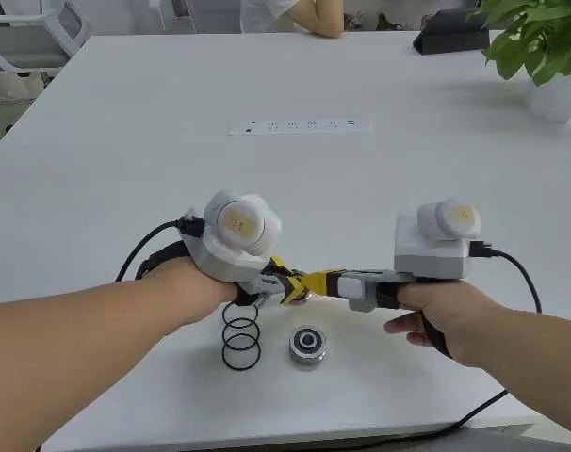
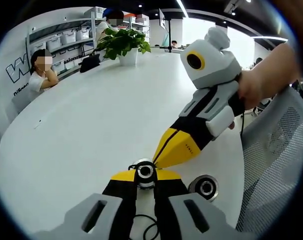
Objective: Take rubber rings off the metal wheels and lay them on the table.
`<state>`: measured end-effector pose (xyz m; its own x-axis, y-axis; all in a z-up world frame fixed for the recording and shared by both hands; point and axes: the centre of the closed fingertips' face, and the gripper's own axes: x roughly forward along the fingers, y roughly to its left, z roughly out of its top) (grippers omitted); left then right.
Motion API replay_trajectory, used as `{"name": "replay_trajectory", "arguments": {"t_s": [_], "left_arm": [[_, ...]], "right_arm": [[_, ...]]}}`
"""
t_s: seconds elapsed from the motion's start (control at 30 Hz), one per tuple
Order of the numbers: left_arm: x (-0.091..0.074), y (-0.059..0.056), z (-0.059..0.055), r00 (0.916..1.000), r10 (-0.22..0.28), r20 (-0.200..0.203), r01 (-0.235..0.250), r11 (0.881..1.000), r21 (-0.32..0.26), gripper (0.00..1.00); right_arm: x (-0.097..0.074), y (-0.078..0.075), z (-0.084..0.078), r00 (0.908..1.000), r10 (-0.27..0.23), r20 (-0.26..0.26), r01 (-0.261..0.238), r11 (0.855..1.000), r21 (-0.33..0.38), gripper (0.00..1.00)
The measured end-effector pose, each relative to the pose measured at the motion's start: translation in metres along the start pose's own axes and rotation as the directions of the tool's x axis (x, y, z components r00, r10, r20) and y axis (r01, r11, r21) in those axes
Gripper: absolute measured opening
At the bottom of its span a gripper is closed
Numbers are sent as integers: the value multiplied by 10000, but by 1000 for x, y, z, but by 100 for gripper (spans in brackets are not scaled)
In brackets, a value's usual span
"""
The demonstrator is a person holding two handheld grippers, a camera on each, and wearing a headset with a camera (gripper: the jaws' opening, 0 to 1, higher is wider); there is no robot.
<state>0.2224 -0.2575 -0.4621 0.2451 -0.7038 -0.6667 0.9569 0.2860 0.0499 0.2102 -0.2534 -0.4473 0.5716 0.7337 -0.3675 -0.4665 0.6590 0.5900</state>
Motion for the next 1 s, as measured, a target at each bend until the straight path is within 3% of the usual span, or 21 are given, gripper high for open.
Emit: {"name": "replay_trajectory", "arguments": {"t_s": [0.3,0.6,0.83,1.0], "left_arm": [[-1,0,0,9999,20,136,-19,10000,-56,7],[-2,-1,1,10000,-8,67,5,9994,347,8],[-8,-1,-3,9999,-110,-25,111,9992,383,15],[-16,-2,1,9996,-194,180,188,9993,322,18]], "right_arm": [[0,-8,0,9996,-297,6,297,9995,-140,0],[0,-8,-1,9993,-356,-66,354,9988,-331,0],[0,-8,-1,9993,-361,-77,358,9987,-352,0],[0,-6,-1,9994,-318,-99,314,9988,-377,0]]}}
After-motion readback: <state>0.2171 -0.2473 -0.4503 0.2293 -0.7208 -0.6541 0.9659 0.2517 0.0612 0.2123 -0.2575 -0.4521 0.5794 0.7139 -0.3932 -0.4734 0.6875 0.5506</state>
